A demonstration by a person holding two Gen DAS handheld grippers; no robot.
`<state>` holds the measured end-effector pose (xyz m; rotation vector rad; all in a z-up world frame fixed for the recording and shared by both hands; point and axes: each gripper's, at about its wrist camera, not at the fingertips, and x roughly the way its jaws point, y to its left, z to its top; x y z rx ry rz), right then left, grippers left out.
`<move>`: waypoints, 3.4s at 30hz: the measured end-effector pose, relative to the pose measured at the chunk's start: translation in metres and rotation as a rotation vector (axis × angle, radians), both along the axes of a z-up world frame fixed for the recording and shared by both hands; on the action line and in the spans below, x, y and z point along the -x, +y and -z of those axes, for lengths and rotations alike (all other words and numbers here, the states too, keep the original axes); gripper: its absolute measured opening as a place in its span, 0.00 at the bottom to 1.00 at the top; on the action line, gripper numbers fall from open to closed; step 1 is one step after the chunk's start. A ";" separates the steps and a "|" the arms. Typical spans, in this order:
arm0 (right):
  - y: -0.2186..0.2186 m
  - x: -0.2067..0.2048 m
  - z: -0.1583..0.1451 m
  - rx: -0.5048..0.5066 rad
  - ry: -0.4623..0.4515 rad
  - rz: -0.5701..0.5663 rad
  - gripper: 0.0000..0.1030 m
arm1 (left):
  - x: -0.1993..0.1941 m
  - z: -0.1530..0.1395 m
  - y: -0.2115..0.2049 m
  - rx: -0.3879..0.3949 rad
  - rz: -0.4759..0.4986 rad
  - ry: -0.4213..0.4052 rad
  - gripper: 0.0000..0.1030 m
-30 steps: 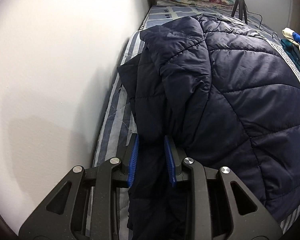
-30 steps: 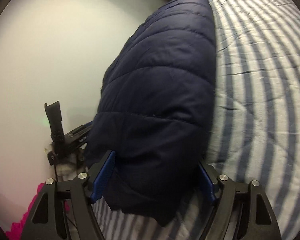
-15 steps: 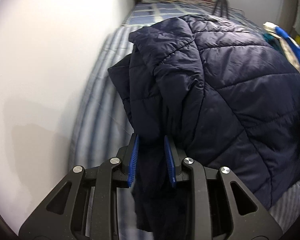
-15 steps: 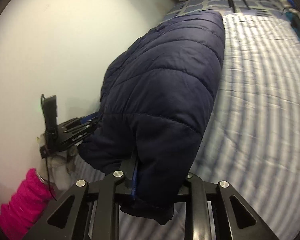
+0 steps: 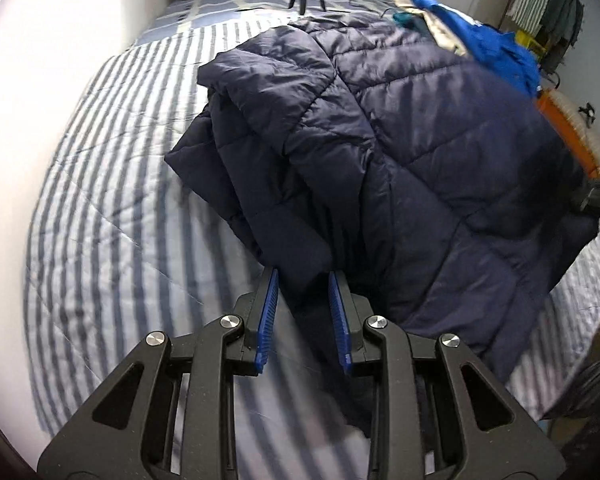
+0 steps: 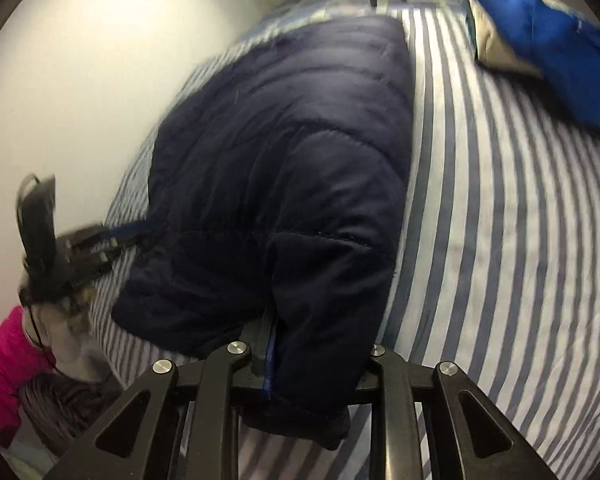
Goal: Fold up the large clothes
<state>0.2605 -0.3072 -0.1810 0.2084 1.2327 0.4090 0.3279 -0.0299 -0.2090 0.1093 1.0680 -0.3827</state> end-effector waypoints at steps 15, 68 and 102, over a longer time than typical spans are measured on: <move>0.010 0.021 -0.027 0.182 -0.159 -0.090 0.38 | -0.002 -0.069 -0.009 0.030 -0.059 -0.204 0.56; -0.050 -0.041 -0.022 -0.025 -0.288 0.070 0.85 | -0.093 -0.001 0.109 0.596 -0.360 0.146 0.76; -0.057 -0.116 0.051 -0.399 -0.087 0.112 0.85 | -0.095 0.066 0.084 0.799 -0.269 0.323 0.76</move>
